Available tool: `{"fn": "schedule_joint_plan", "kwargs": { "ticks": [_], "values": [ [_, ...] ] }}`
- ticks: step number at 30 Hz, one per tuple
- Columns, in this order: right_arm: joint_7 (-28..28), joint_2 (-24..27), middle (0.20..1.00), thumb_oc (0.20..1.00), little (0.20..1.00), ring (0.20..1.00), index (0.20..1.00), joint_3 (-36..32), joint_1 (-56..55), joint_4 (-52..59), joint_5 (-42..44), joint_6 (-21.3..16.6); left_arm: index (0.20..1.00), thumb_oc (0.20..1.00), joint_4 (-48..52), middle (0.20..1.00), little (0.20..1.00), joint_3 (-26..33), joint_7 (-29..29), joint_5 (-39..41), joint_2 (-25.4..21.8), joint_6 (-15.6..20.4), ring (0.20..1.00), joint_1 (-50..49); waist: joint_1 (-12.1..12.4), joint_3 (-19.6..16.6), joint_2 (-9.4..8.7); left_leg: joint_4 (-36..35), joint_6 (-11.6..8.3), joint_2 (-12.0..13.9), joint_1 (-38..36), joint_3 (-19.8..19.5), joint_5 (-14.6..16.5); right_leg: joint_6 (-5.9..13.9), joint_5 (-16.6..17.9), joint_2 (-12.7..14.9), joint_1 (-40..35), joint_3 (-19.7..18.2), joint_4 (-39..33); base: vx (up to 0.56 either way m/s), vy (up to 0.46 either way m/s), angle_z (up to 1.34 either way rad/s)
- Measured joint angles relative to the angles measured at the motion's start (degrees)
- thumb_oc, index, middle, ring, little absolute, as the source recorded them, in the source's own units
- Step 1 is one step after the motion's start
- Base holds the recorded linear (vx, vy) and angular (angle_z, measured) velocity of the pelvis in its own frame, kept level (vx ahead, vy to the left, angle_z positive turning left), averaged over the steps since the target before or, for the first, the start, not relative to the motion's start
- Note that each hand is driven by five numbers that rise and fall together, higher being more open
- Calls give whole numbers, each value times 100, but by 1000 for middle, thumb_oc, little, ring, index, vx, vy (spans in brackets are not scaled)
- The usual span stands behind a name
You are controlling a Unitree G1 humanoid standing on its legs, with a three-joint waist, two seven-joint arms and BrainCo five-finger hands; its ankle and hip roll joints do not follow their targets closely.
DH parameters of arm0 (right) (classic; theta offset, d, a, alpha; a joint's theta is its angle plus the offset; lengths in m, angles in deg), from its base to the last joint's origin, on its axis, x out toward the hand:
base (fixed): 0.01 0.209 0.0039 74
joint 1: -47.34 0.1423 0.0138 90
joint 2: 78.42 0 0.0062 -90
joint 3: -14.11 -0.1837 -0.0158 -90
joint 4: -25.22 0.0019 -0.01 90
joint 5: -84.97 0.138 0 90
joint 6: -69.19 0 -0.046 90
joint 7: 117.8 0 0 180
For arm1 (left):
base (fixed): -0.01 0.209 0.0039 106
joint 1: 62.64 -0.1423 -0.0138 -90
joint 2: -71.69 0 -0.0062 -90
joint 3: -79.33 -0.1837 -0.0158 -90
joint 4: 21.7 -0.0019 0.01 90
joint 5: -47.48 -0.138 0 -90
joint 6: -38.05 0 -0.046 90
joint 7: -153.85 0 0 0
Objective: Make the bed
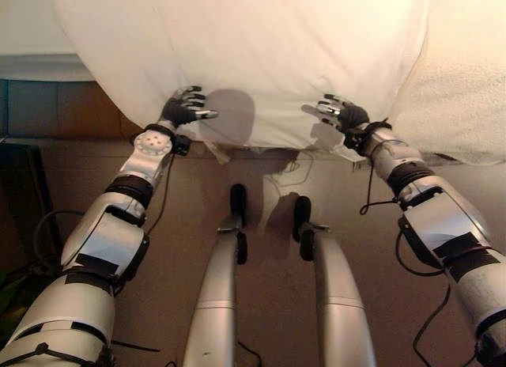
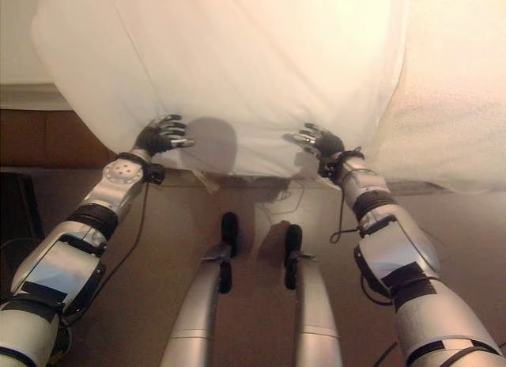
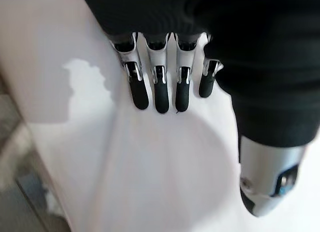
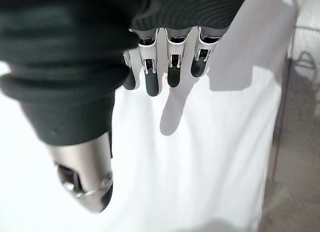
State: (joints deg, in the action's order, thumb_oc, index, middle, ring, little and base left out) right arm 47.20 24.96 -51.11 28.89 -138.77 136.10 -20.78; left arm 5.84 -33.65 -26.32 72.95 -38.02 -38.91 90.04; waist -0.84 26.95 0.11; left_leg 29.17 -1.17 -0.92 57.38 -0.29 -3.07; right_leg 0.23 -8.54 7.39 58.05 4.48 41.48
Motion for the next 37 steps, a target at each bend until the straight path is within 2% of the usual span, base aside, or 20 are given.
{"fn": "schedule_joint_plan", "kwargs": {
  "ticks": [4, 6, 7, 11, 12, 16, 20, 21, 23, 25, 26, 27, 30, 32, 35, 37],
  "values": [
    [136, 151, 1000, 1000, 1000, 1000, 1000, -163, -258, -67, -4, 5, 1000, 1000, 27, 1000, 1000, 153, 295, -72, -153, 15, 1000, -396, -15, -10, -28, -487, 2, -12, -534, -15, -83, 29, 47, 0, -495, 31, -403, 15, -26, 0],
    [202, 333, 1000, 1000, 1000, 1000, 1000, -454, -383, -103, -2, -26, 1000, 1000, 82, 1000, 1000, 370, 545, -358, -384, 80, 1000, -596, 1, -18, -41, -965, -32, -2, -809, -23, -275, 23, 163, -18, -706, 96, -725, 17, -24, 0],
    [281, 450, 1000, 1000, 1000, 1000, 1000, -667, -503, -124, 2, -29, 1000, 1000, 92, 1000, 1000, 654, 726, -431, -469, 87, 1000, -773, 4, -18, -41, -1161, -33, 1, -946, -29, -344, 23, 188, -26, -818, 120, -854, 39, -30, 3],
    [384, 709, 1000, 1000, 1000, 1000, 1000, -1089, -973, -312, 2, -54, 1000, 1000, 5, 1000, 1000, 1121, 1153, -590, -622, 119, 1000, -1443, 19, -17, -39, -1617, -23, 6, -1390, -24, -471, 35, 222, -44, -1206, 147, -1188, 22, -28, -1],
    [402, 801, 1000, 1000, 1000, 1000, 1000, -1398, -1343, -306, -1, -87, 1000, 1000, 58, 1000, 1000, 1527, 1255, -680, -645, 155, 1000, -1915, 24, -18, -39, -1805, -29, 23, -1595, -32, -505, 49, 243, -75, -1400, 160, -1362, 34, -34, -2],
    [442, 989, 1000, 1000, 1000, 1000, 1000, -1875, -2165, -259, -48, -108, 1000, 1000, -243, 1000, 1000, 2325, 1678, -728, -727, 107, 1000, -2719, 31, -22, -35, -2279, -31, 78, -2170, -38, -607, 50, 291, -143, -1962, 242, -1775, 25, -32, 1],
    [503, 1021, 1000, 1000, 1000, 1000, 1000, -2242, -2865, -216, -104, -130, 1000, 1000, -198, 1000, 1000, 2753, 1987, -850, -692, 80, 1000, -3247, 64, -45, -25, -2509, -66, 123, -2461, -48, -651, 44, 307, -202, -2239, 261, -1964, 39, -36, -1],
    [535, 914, 1000, 1000, 1000, 1000, 1000, -2379, -3091, -230, -105, -133, 1000, 1000, -250, 1000, 1000, 2970, 2042, -848, -556, 59, 1000, -3436, 116, -45, -24, -2630, -68, 147, -2718, -53, -661, 40, 329, -233, -2511, 283, -2118, 38, -28, -3],
    [555, 833, 1000, 1000, 1000, 1000, 1000, -2497, -3443, -193, -105, -151, 1000, 1000, -211, 1000, 1000, 3013, 2054, -847, -406, 41, 1000, -3669, 129, -59, -5, -2711, -69, 165, -2952, -57, -660, 45, 334, -260, -2771, 296, -2240, 66, -25, 0],
    [563, 649, 1000, 1000, 1000, 1000, 1000, -2607, -3984, -189, -140, -218, 1000, 1000, -209, 1000, 1000, 2967, 2008, -846, 59, 22, 1000, -3999, 161, -374, 81, -2927, -110, 204, -3143, -112, -687, 68, 387, -320, -2994, 333, -2500, 102, -18, 4],
    [570, 445, 1000, 1000, 1000, 1000, 1000, -2675, -4251, -183, -193, -251, 1000, 1000, -209, 1000, 1000, 2921, 1917, -845, 375, 7, 1000, -4171, 137, -406, 108, -3093, -124, 230, -3429, -127, -729, 59, 443, -352, -3305, 372, -2687, 59, -13, 3],
    [560, 350, 1000, 1000, 1000, 1000, 1000, -2672, -4312, -182, -237, -240, 1000, 1000, -216, 1000, 1000, 2852, 1849, -846, 485, -12, 1000, -4241, 165, -409, 111, -3153, -115, 239, -3583, -132, -742, 56, 463, -366, -3471, 393, -2778, 77, -35, 9],
    [541, -146, 1000, 1000, 1000, 1000, 1000, -2664, -5040, -297, -438, -247, 1000, 1000, -209, 1000, 1000, 2152, 1274, -859, 1053, -38, 1000, -4676, 144, -772, 134, -3286, -149, 282, -3999, -210, -720, 54, 513, -455, -4066, 462, -3172, 69, -31, 14],
    [515, -414, 1000, 1000, 1000, 1000, 1000, -2667, -5259, -318, -533, -263, 1000, 1000, -239, 1000, 1000, 1959, 887, -864, 1331, -59, 1000, -4944, 41, -851, 140, -3376, -160, 308, -4311, -253, -711, 58, 553, -491, -4471, 519, -3401, 71, -3, 14],
    [433, -777, 1000, 1000, 1000, 1000, 1000, -2657, -5705, -359, -698, -245, 1000, 1000, -462, 1000, 1000, 1734, 462, -896, 1741, -211, 1000, -5317, 3, -1342, 155, -3414, -275, 343, -4519, -267, -622, 88, 665, -556, -4874, 543, -3849, 67, 9, 3],
    [458, -954, 1000, 1000, 1000, 1000, 1000, -2548, -5882, -369, -959, -260, 1000, 1000, -585, 1000, 1000, 1694, 319, -898, 1954, -275, 1000, -5446, -16, -1467, 153, -3420, -331, 349, -4765, -250, -573, 69, 798, -581, -5258, 542, -4174, 96, 11, -3]
  ]
}}
